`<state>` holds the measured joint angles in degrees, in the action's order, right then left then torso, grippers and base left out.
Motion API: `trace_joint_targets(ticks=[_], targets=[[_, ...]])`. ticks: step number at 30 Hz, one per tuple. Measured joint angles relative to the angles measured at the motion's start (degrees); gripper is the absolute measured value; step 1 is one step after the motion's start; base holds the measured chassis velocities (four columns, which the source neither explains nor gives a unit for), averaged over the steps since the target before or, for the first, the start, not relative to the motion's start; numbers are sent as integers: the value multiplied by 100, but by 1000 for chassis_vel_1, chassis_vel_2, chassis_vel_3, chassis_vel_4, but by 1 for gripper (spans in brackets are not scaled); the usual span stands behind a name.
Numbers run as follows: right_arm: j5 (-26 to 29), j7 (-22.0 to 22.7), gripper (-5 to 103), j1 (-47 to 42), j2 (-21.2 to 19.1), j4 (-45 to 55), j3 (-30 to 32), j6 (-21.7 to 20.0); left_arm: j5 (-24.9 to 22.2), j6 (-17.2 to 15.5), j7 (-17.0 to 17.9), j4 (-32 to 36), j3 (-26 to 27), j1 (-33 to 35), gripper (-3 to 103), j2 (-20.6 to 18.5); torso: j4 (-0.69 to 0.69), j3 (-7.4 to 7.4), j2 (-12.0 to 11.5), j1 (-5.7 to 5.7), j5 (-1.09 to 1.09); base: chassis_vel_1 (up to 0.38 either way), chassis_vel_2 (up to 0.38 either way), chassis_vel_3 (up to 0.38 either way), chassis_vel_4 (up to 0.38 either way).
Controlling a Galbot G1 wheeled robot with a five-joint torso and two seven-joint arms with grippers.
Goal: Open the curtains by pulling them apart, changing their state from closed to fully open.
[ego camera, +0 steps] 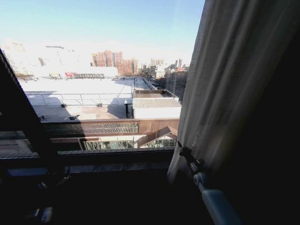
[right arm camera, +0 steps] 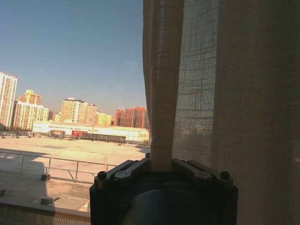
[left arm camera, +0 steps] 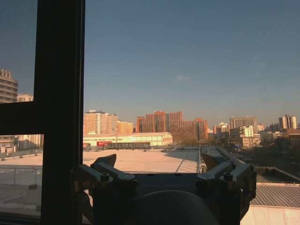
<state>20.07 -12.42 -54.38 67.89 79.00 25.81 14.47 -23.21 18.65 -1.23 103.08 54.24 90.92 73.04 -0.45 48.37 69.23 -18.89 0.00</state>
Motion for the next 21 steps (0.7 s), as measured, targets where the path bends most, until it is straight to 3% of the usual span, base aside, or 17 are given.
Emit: trace_joint_targets(ticks=[7,21], targets=[[21,-6,0,-19,-7,-30,54,0,0,0,0,0,0,0,100,0,1,0,0,0,0,-169,-185,183,175],[238,14,0,-97,-68,-20,126,189,0,0,0,0,0,0,100,0,0,0,0,2,0,-302,-302,298,295]])
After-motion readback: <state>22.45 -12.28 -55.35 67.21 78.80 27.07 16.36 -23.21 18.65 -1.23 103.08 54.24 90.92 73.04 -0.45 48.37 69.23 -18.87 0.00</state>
